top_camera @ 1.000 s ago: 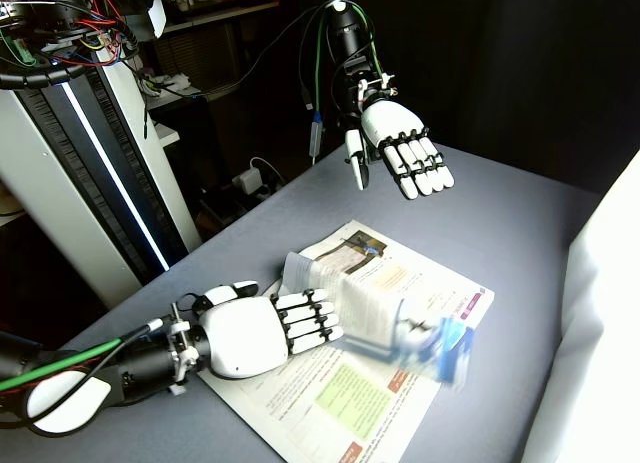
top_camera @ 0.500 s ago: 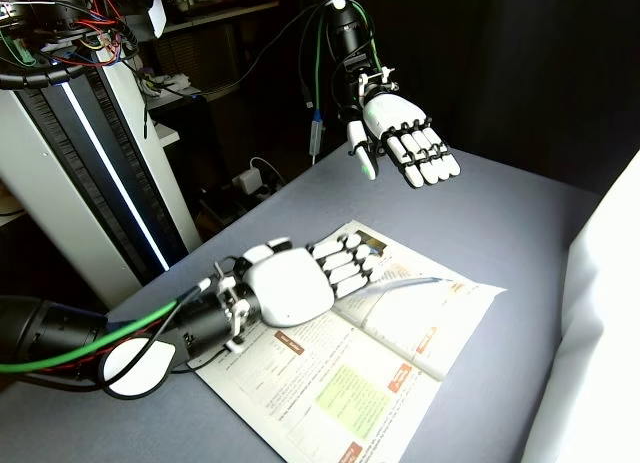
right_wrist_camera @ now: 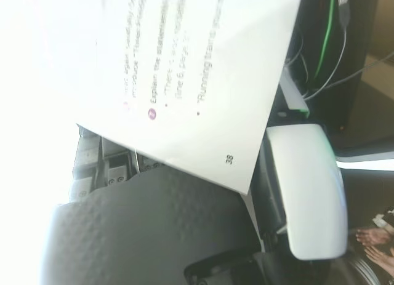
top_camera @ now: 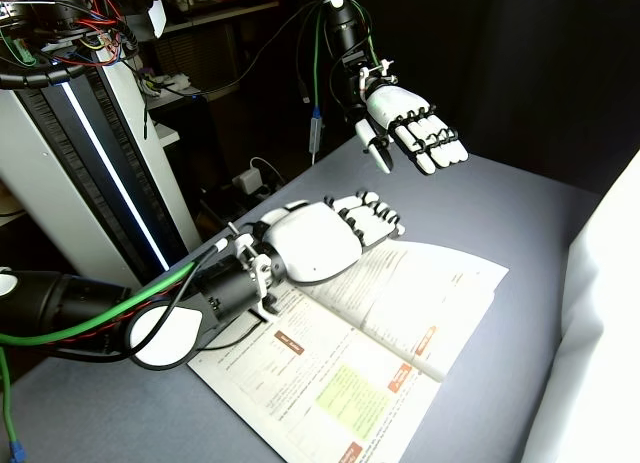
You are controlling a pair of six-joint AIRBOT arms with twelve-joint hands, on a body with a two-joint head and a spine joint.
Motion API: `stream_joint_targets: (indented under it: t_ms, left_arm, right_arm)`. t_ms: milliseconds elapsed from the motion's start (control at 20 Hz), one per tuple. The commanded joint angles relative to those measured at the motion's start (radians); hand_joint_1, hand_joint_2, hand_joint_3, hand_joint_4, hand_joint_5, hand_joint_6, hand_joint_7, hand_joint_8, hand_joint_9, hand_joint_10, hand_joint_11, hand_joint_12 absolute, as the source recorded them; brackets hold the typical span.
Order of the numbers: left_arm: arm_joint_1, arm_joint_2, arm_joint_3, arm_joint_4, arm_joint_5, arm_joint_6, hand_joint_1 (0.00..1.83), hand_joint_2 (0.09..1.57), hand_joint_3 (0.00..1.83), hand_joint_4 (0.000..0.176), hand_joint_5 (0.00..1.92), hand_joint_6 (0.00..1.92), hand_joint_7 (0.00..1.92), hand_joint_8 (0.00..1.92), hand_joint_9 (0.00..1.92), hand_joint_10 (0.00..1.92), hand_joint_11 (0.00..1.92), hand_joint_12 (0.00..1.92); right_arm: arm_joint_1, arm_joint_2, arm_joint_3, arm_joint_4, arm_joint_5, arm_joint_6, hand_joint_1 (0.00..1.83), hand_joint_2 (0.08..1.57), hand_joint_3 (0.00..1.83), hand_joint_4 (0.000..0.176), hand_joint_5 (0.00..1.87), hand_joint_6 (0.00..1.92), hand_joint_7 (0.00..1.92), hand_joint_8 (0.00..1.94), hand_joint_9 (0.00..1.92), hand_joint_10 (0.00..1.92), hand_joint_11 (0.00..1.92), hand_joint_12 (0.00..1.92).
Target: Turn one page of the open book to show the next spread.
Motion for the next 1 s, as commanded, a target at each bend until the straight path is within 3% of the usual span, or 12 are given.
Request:
stream_joint_targets:
  t_ms: [0,50,200,250,300,350,400,500,550,650,700,950]
  left_arm:
    - [-0.007,-0.002,0.008,-0.02,-0.113,-0.003,0.09,1.28,0.0,0.049,0.0,0.0,0.0,0.0,0.0,0.0,0.0,0.0]
    - [-0.01,-0.006,0.012,-0.014,-0.108,-0.009,0.08,1.28,0.0,0.05,0.0,0.0,0.0,0.0,0.0,0.0,0.0,0.0]
    - [-0.018,-0.011,0.014,-0.006,-0.102,-0.011,0.07,1.28,0.0,0.051,0.0,0.0,0.0,0.0,0.0,0.0,0.0,0.0]
    - [-0.018,-0.012,0.014,-0.008,-0.105,-0.012,0.35,1.47,0.03,0.0,0.02,0.0,0.0,0.0,0.0,0.0,0.0,0.0]
    - [-0.018,-0.013,0.013,-0.009,-0.105,-0.012,0.34,1.5,0.01,0.0,0.07,0.01,0.11,0.01,0.18,0.05,0.0,0.82]
    - [-0.019,-0.014,0.013,-0.009,-0.104,-0.012,0.41,1.5,0.0,0.0,0.01,0.0,0.02,0.0,0.03,0.01,0.0,0.16]
    - [-0.019,-0.015,0.012,-0.008,-0.105,-0.013,0.42,1.5,0.0,0.046,0.0,0.0,0.0,0.0,0.01,0.0,0.0,0.03]
    - [-0.021,-0.02,0.011,-0.005,-0.107,-0.015,0.41,1.53,0.0,0.034,0.0,0.0,0.0,0.0,0.0,0.0,0.01,0.02]
    - [-0.023,-0.024,0.011,-0.002,-0.105,-0.017,0.43,1.53,0.0,0.0,0.0,0.0,0.0,0.0,0.0,0.0,0.0,0.0]
    - [-0.025,-0.032,0.013,0.001,-0.1,-0.019,0.49,1.53,0.0,0.0,0.0,0.0,0.0,0.0,0.0,0.0,0.0,0.0]
    - [-0.026,-0.037,0.015,0.002,-0.096,-0.023,0.47,1.54,0.0,0.024,0.0,0.0,0.0,0.0,0.0,0.0,0.0,0.0]
    - [-0.033,-0.051,0.02,0.015,-0.092,-0.033,0.41,1.54,0.0,0.023,0.0,0.0,0.0,0.0,0.0,0.0,0.0,0.0]
  right_arm:
    - [0.026,0.001,0.0,0.082,0.148,0.0,0.01,1.27,0.0,0.0,0.02,0.01,0.0,0.0,0.03,0.01,0.0,0.18]
    - [0.039,0.011,-0.001,0.089,0.167,-0.001,0.04,1.27,0.0,0.0,0.01,0.0,0.0,0.0,0.01,0.0,0.0,0.03]
    - [0.052,0.062,-0.017,0.109,0.183,-0.003,0.0,1.25,0.0,0.0,0.1,0.01,0.04,0.0,0.13,0.0,0.0,0.46]
    - [0.054,0.087,-0.027,0.112,0.184,-0.008,0.0,1.25,0.0,0.0,0.05,0.01,0.01,0.0,0.08,0.01,0.0,0.29]
    - [0.055,0.107,-0.036,0.119,0.184,-0.013,0.0,1.25,0.0,0.0,0.01,0.0,0.0,0.0,0.01,0.0,0.0,0.06]
    - [0.055,0.135,-0.05,0.127,0.183,-0.029,0.0,1.25,0.0,0.0,0.0,0.0,0.0,0.0,0.0,0.0,0.0,0.01]
    - [0.055,0.16,-0.064,0.128,0.179,-0.038,0.0,1.25,0.0,0.0,0.03,0.01,0.0,0.0,0.04,0.02,0.04,0.02]
    - [0.055,0.189,-0.093,0.122,0.162,-0.04,0.0,1.25,0.0,0.0,0.0,0.0,0.0,0.0,0.0,0.0,0.0,0.0]
    - [0.055,0.201,-0.11,0.114,0.148,-0.04,0.0,1.25,0.0,0.0,0.03,0.01,0.0,0.0,0.04,0.02,0.04,0.02]
    - [0.026,0.247,-0.137,0.111,0.126,-0.04,0.08,1.22,0.0,0.0,0.0,0.0,0.0,0.0,0.0,0.0,0.0,0.0]
    - [0.004,0.267,-0.148,0.111,0.112,-0.04,0.01,1.22,0.0,0.0,0.0,0.0,0.0,0.0,0.0,0.0,0.0,0.0]
    - [-0.082,0.345,-0.189,0.112,0.05,-0.04,0.0,1.29,0.02,0.0,0.0,0.0,0.0,0.0,0.0,0.0,0.0,0.0]
